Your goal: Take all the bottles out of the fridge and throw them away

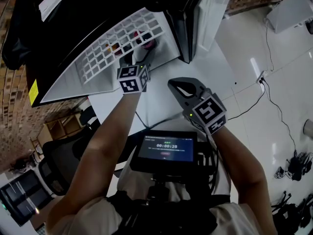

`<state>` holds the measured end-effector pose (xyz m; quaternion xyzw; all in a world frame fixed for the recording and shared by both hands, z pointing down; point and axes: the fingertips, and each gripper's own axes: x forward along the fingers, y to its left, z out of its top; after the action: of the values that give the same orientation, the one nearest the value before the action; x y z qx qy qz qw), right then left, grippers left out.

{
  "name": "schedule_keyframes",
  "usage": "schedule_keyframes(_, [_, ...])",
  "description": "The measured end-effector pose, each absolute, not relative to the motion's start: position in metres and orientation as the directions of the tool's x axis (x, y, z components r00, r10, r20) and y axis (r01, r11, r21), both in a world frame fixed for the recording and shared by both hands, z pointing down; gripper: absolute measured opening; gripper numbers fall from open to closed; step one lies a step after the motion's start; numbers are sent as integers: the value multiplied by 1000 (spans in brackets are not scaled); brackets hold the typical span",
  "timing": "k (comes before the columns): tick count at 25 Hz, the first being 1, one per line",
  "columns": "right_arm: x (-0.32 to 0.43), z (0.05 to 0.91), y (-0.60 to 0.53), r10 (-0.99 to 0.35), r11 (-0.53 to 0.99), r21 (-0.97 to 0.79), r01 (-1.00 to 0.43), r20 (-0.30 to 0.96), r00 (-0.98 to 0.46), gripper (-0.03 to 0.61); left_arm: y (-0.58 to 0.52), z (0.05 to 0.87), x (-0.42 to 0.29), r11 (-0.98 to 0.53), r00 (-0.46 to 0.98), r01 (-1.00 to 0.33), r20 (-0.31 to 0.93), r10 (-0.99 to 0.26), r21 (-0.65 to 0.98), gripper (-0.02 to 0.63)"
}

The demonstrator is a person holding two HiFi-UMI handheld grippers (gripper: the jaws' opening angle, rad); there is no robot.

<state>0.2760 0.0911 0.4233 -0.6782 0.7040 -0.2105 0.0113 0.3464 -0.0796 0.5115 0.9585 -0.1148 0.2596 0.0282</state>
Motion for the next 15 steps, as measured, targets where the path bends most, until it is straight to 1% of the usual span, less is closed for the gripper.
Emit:
schedule_keyframes(3, [283,428,94,-958,-47,-318,-947,284,-48,6,-89,519,358,-971,829,-237,520,-208,-10,413])
schedule_keyframes(4, [284,429,95,-957,-56,-319,-946,288,-40,6,-90,523,362,-973,825,-232,527,-203,-11,414])
schedule_keyframes(8, [285,430,98,-954,-74,-310,-948,300,-23,6,-90,534,377,-979,823,-203,544,-165,9,414])
schedule_keyframes(14, [286,436,103,-946,-95,-309,-946,323,-11,6,-102,539,390,-975,818,-222,550,-167,33,416])
schedule_keyframes(15, [286,436,103,-945,-94,-307,-947,326,-11,6,-101,539,390,-977,820,-210,549,-163,24,395])
